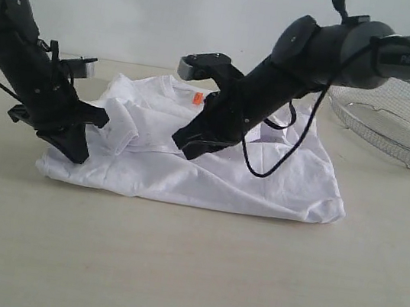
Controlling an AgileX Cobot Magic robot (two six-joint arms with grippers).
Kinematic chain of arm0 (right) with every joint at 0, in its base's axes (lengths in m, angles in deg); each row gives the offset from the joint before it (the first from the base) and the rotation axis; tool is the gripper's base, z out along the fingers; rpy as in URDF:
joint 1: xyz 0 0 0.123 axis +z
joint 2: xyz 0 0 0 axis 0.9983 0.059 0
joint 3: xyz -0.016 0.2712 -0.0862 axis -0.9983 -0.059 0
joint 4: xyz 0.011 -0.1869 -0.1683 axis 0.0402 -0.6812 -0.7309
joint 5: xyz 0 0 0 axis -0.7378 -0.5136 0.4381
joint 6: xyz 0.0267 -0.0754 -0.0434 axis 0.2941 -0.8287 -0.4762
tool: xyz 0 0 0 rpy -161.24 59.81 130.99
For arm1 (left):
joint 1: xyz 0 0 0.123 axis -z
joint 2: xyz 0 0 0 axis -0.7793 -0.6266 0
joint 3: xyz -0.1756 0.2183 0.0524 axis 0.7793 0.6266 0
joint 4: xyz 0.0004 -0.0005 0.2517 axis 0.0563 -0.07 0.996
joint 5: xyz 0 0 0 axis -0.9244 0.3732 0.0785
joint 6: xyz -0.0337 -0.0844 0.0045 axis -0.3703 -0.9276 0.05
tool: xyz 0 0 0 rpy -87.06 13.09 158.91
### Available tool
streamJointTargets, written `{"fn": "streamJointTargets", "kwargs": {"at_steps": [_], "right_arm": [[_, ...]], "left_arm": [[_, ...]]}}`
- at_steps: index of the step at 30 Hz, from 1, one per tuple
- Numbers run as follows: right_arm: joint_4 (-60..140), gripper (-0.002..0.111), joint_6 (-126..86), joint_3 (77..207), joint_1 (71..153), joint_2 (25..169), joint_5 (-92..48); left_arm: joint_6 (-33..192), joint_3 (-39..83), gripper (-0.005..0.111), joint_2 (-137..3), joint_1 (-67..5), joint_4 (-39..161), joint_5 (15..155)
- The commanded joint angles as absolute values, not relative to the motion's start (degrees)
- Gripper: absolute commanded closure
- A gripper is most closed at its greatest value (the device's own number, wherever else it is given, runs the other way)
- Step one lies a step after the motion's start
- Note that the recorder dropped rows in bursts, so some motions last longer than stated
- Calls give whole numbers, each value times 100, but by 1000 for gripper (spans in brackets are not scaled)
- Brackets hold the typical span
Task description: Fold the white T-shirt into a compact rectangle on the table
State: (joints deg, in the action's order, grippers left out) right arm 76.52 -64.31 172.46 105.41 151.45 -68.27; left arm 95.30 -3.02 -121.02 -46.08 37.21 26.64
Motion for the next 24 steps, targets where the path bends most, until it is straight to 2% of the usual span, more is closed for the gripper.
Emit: {"fn": "streamJointTargets", "kwargs": {"at_steps": [1, 6, 12, 18, 24], "right_arm": [[6764, 109, -5561, 18109, 10666, 15590, -7225], [6595, 109, -5477, 18543, 10666, 15918, -7705], [6555, 109, -5452, 18543, 10666, 16126, -7530], [6499, 109, -5436, 18572, 10654, 16142, -6381], [6324, 109, -5294, 19201, 10563, 16349, -5627]], "left_arm": [[9544, -276, 102, -12386, -4590, 3600, 2621], [9554, -276, 102, -12466, -4590, 3585, 2749], [9554, -276, 102, -12466, -4590, 3462, 2750], [9568, -276, 102, -12466, -4590, 3461, 2714], [9568, -276, 102, -12466, -4590, 3461, 2611]]}}
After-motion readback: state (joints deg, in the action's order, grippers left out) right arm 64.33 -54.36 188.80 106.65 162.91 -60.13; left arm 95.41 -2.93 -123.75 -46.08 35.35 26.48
